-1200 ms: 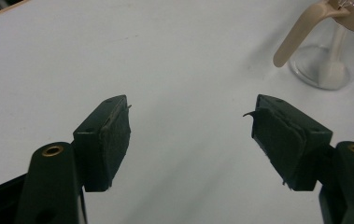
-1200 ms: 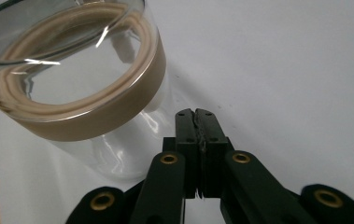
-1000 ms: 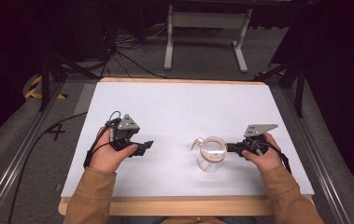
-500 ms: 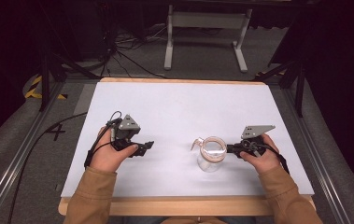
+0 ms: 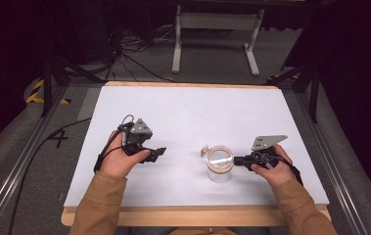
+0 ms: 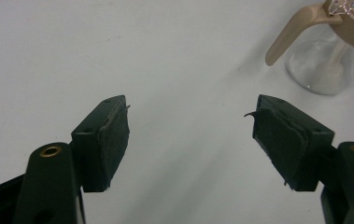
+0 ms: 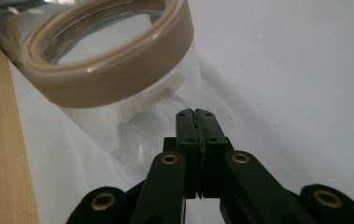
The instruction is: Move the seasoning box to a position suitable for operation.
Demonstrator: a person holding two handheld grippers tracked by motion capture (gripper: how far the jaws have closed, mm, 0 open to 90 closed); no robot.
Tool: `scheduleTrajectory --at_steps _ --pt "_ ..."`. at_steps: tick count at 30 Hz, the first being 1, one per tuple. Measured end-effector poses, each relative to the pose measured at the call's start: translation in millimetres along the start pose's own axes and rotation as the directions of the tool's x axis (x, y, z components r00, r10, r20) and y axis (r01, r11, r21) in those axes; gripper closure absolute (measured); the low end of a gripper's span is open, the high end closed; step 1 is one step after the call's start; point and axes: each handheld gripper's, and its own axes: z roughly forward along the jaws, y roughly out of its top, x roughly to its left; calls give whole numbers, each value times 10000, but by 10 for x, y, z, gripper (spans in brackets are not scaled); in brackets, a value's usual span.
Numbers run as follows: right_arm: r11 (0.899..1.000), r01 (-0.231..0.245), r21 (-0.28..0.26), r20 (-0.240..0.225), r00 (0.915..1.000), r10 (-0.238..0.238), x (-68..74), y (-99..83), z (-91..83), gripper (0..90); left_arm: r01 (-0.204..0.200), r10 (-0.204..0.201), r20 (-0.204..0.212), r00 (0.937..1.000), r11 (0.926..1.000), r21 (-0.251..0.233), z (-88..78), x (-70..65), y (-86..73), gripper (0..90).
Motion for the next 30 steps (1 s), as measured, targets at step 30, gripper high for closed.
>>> scheduleTrajectory --at_steps 30 --pt "9968 126 789 -275 9996 -105 291 -95 -72 896 -479 475 636 9968 9988 44 219 -57 222 275"
